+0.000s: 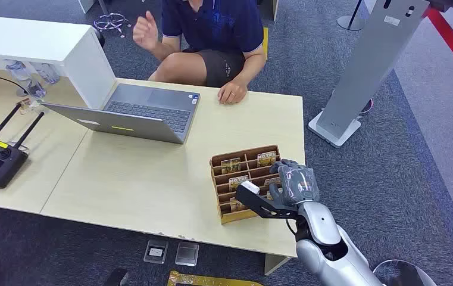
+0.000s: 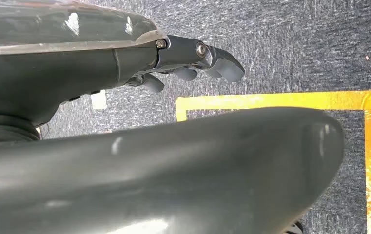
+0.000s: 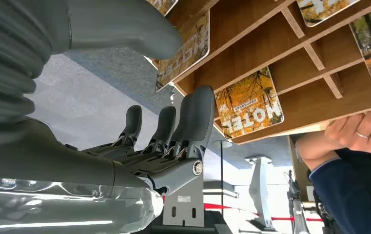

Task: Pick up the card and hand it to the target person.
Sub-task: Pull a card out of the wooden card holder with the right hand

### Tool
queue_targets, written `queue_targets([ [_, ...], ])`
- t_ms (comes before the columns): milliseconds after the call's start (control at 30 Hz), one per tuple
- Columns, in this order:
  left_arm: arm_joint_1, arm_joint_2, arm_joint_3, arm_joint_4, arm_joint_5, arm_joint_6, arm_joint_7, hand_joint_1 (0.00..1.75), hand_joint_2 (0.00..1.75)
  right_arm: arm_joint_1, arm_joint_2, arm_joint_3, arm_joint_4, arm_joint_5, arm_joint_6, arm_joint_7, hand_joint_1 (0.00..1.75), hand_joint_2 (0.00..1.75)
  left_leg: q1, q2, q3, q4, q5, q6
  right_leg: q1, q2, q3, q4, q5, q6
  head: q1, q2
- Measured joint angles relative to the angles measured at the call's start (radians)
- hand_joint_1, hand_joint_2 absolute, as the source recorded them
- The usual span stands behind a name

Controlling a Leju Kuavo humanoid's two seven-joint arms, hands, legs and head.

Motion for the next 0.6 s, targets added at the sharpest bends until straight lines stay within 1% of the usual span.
queue_targets([
  [300,0.000,0.000,0.000,0.000,0.000,-0.001,0.000,0.00,0.00,0.000,0.004,0.000,0.021,0.000,0.002,0.002,1.01,1.75,0.000,0.000,0.000,0.000,0.000,0.000,0.000,0.000,0.000,0.000,0.000,0.000,0.000,0.000],
  [400,0.000,0.000,0.000,0.000,0.000,-0.002,0.000,0.00,0.00,0.000,0.006,0.000,0.026,0.000,0.004,0.002,1.20,1.75,0.000,0.000,0.000,0.000,0.000,0.000,0.000,0.000,0.000,0.000,0.000,0.000,0.000,0.000],
  [467,0.000,0.000,0.000,0.000,0.000,-0.002,0.000,0.00,0.00,0.000,0.007,0.000,0.028,0.000,0.005,0.002,1.39,1.75,0.000,0.000,0.000,0.000,0.000,0.000,0.000,0.000,0.000,0.000,0.000,0.000,0.000,0.000],
  [533,0.000,0.000,0.000,0.000,0.000,-0.002,0.000,0.00,0.00,0.000,0.008,0.000,0.030,0.000,0.005,0.002,1.53,1.75,0.000,0.000,0.000,0.000,0.000,0.000,0.000,0.000,0.000,0.000,0.000,0.000,0.000,0.000],
  [600,0.000,0.000,0.000,0.000,0.000,-0.002,0.000,0.00,0.00,0.000,0.008,0.000,0.031,0.000,0.005,0.002,1.60,1.75,0.000,0.000,0.000,0.000,0.000,0.000,0.000,0.000,0.000,0.000,0.000,0.000,0.000,0.000],
])
